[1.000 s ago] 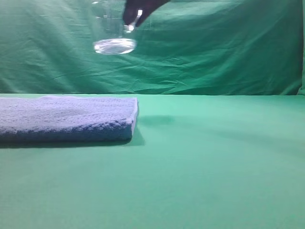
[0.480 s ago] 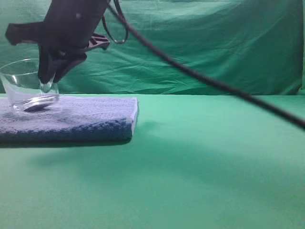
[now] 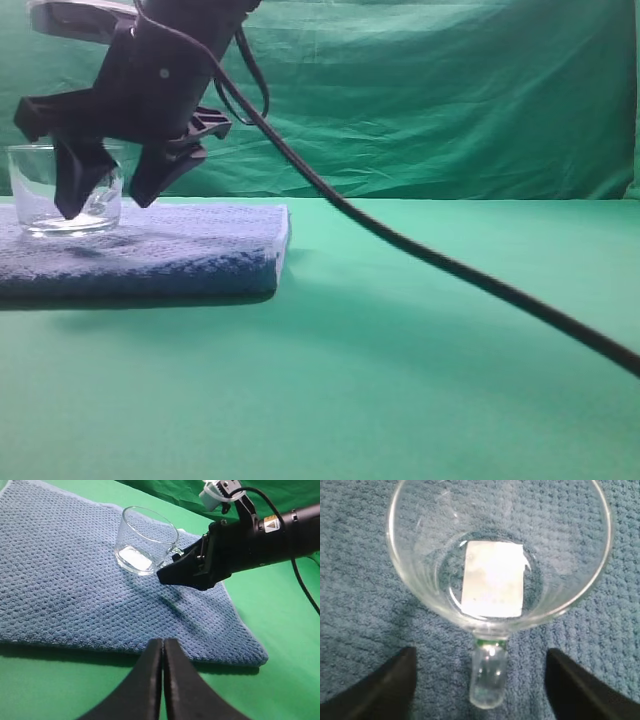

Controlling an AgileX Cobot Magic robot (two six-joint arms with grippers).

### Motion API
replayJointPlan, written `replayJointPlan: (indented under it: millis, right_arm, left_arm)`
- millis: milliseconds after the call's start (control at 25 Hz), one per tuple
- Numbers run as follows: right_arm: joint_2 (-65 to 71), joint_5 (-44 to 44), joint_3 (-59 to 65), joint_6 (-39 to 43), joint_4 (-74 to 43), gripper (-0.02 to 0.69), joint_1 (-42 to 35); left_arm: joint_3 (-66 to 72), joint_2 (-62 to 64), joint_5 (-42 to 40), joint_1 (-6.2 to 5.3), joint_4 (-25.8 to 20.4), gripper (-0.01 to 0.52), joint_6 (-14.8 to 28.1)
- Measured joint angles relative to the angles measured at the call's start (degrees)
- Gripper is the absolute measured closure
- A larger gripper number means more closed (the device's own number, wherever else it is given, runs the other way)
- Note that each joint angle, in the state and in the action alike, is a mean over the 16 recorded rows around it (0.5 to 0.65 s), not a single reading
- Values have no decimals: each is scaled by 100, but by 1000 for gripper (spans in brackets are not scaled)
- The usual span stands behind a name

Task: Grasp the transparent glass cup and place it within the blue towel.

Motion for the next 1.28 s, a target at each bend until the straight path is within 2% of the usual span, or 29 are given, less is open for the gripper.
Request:
replayJointPlan:
  millis: [280,440,680,1280]
  right_arm:
    - [-1208,1093,16,559,-63,551,-288]
    - [-1908,1578,192,873,-103,643,-426]
    - [-3082,1656,1088,1167,-158,665,-526]
    - [-6403,234,5059,1393,-164,665,-535]
  left_arm:
    - [0,0,0,0,0,514,0]
    - [0,0,0,0,0,514,0]
    - [0,0,0,0,0,514,0]
    - [0,0,0,0,0,514,0]
